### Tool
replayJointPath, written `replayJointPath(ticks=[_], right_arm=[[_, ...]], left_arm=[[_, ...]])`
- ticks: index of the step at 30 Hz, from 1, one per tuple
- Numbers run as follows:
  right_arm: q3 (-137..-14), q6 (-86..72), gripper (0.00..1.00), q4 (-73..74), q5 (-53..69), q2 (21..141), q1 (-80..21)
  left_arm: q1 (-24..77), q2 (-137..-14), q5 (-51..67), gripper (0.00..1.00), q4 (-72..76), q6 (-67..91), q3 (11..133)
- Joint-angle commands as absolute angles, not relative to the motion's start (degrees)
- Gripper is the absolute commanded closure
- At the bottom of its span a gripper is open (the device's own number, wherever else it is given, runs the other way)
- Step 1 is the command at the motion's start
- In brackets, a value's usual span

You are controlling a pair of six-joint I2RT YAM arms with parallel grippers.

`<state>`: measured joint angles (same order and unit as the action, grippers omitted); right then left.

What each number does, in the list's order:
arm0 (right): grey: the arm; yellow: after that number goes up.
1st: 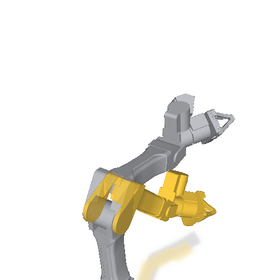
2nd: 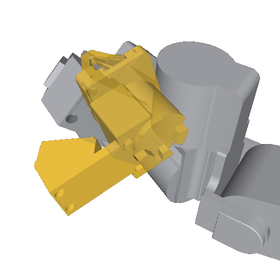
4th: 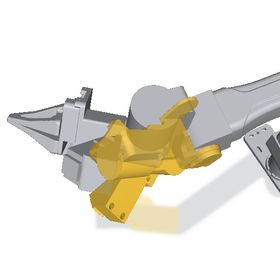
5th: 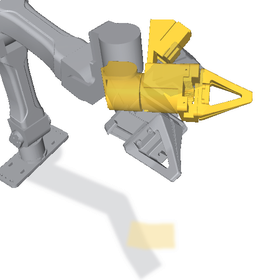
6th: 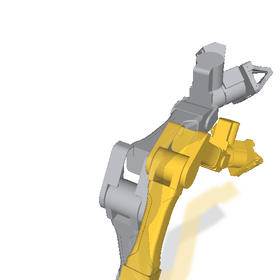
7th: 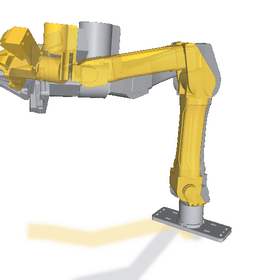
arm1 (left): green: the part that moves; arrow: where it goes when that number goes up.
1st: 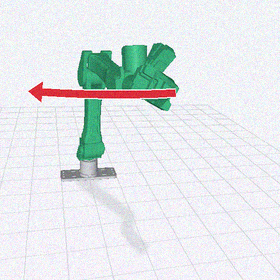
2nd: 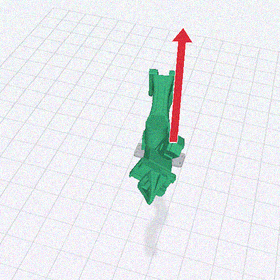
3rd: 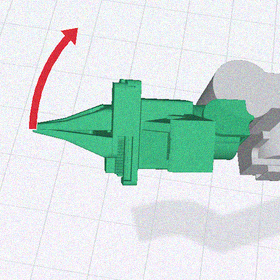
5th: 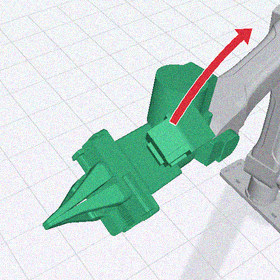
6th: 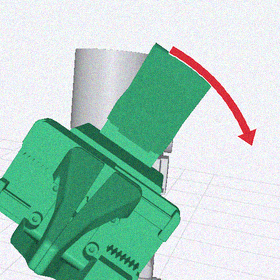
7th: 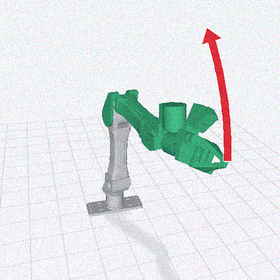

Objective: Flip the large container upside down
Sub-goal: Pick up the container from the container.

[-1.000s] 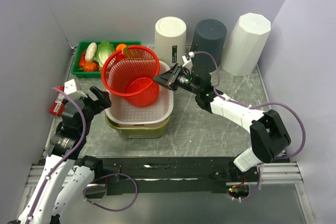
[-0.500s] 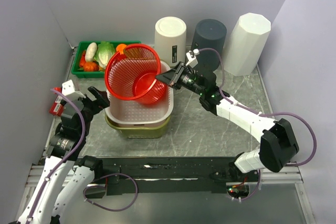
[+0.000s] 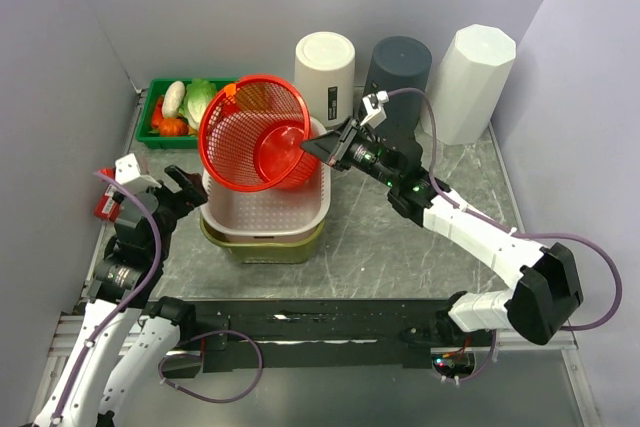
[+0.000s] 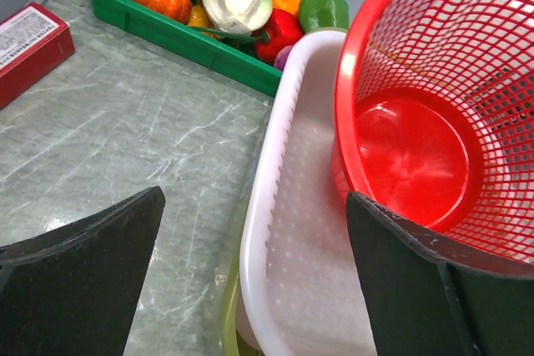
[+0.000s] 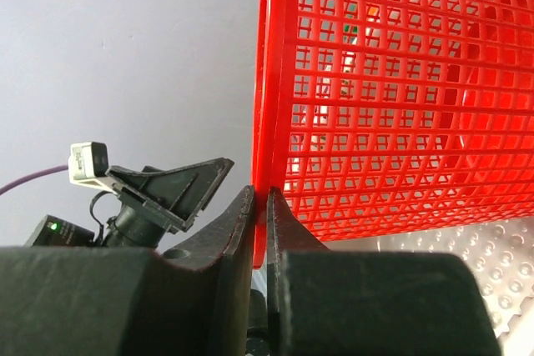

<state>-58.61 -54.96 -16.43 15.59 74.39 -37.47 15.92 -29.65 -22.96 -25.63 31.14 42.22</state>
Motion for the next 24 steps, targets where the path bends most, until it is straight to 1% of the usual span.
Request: replayJointPath(ticks=[1,11,24], right_arm=[[-62.31,-52.21,0.94,-19.16,12.83,71.11,-37.62],[-63.9,-47.82,0.96,-16.52,9.06,68.82,-38.23],[-65.74,-44.65,0.96,-15.03,7.3,65.83,-38.41]], left_arm=[[15.73,-28.74,-25.22,0.04,-24.87,32.17,42.19],[15.73,-27.16,-26.54,0.04,-24.96,32.52,42.1],[15.82,-27.07,-26.9,0.04,-25.05,32.7,42.1]])
